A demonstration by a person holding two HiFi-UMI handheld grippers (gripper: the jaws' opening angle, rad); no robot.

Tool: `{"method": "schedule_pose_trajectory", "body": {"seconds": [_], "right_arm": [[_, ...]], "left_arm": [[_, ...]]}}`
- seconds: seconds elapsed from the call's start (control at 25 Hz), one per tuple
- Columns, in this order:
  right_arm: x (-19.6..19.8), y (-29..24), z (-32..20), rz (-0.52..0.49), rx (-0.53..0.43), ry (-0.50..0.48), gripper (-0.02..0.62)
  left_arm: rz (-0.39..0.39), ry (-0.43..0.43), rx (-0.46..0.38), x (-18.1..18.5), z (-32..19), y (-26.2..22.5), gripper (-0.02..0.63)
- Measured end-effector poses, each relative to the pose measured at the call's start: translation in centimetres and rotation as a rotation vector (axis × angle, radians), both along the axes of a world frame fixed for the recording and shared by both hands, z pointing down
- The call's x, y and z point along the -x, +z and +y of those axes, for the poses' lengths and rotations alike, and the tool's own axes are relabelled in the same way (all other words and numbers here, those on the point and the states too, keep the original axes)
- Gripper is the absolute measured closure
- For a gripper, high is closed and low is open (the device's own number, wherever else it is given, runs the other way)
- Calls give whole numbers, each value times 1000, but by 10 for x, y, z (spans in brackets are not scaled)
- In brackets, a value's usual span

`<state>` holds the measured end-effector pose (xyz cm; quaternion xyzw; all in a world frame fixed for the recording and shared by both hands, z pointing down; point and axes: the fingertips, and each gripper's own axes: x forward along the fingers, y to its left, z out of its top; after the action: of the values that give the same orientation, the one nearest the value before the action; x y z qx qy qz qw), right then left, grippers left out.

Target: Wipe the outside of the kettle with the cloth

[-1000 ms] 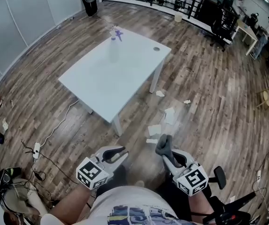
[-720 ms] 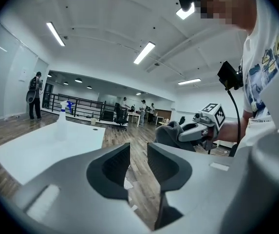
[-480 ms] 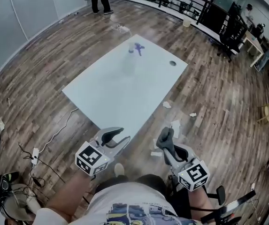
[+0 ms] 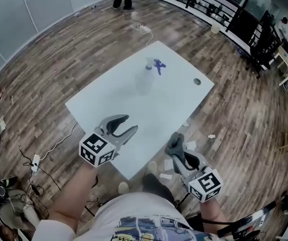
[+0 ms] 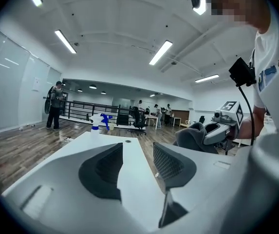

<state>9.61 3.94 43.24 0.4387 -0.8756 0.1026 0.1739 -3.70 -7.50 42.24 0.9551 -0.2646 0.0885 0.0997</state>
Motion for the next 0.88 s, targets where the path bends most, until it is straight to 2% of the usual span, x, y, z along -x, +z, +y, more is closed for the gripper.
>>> {"method": "schedule_pose_trajectory", "body": {"seconds": [0.24, 0.48, 0.68, 0.88], "right_arm": [[-33, 7, -75, -12, 4, -112, 518], [-65, 33, -118, -8, 63, -195, 518], [-80, 49, -135, -11, 112, -188, 518], [-89, 50, -146, -3, 142, -143, 518]], "left_arm": [[-99, -64, -10, -28, -96, 23, 374], [-158, -103, -15, -44, -189, 43, 322], [-182, -88, 5, -60, -246, 71, 265], [-141, -50, 19, -77, -280, 79, 222]]}}
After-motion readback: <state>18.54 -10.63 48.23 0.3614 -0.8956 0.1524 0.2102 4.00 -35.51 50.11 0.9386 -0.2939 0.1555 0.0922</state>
